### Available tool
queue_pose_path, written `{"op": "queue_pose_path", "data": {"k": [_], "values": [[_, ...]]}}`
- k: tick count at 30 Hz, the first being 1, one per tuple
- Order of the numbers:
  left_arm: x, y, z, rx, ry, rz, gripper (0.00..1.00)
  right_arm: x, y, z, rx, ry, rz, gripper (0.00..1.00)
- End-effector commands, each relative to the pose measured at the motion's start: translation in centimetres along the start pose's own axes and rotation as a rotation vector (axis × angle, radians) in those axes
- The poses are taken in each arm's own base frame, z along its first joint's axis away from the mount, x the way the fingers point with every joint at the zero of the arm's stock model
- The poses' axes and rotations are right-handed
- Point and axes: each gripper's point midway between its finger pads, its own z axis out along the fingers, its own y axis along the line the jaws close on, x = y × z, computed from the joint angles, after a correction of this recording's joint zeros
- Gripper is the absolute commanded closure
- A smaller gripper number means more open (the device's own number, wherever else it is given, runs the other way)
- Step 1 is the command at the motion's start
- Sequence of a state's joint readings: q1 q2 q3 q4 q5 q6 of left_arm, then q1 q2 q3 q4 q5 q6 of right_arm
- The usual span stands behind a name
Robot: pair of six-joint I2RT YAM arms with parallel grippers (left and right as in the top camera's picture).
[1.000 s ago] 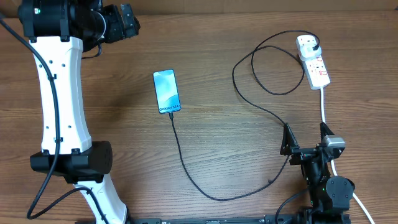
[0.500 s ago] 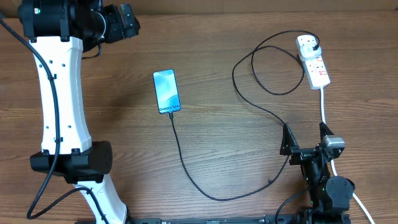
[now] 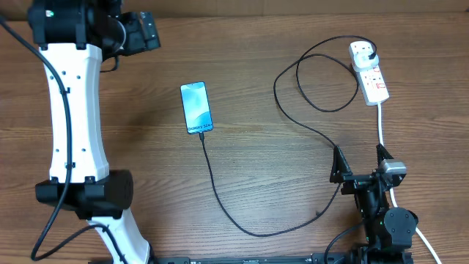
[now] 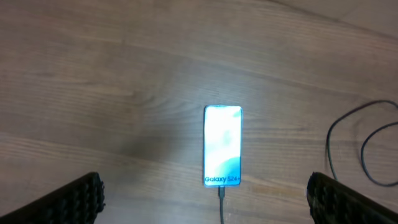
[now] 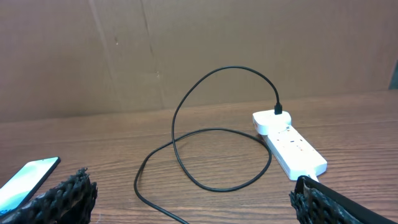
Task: Plug charger to phone and switch on socket
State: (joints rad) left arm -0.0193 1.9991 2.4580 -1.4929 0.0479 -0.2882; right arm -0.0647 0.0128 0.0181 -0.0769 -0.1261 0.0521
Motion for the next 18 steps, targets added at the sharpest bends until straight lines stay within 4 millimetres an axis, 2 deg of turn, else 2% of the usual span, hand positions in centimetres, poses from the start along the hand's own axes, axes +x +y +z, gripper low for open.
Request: {"op": "queue_pose_path", "data": {"k": [1,4,9,14,18], "values": [[0.4,-1.8,-2.0,0.091,-0.068,0.083,0.00,0.2,0.2,0.0,-0.008,-0.005,0.002,0.00],[0.3,-3.7,-3.1,0.216,-0.163,0.153,0.00,0.2,0.2,0.0,-0.008,-0.005,0.002,0.00],[2.1,-3.1,-5.4,0.240,-0.310,0.179,0.00,0.2,0.2,0.0,-0.008,-0.005,0.002,0.00],[5.2,-2.1,-7.6,0.260,-0.472,0.246,0.00,0.2,0.2,0.0,-0.008,-0.005,0.002,0.00],[8.7,-1.1,-8.1,0.256,-0.592,0.338,0.00,0.2,0.2,0.0,-0.008,-0.005,0.002,0.00]]}}
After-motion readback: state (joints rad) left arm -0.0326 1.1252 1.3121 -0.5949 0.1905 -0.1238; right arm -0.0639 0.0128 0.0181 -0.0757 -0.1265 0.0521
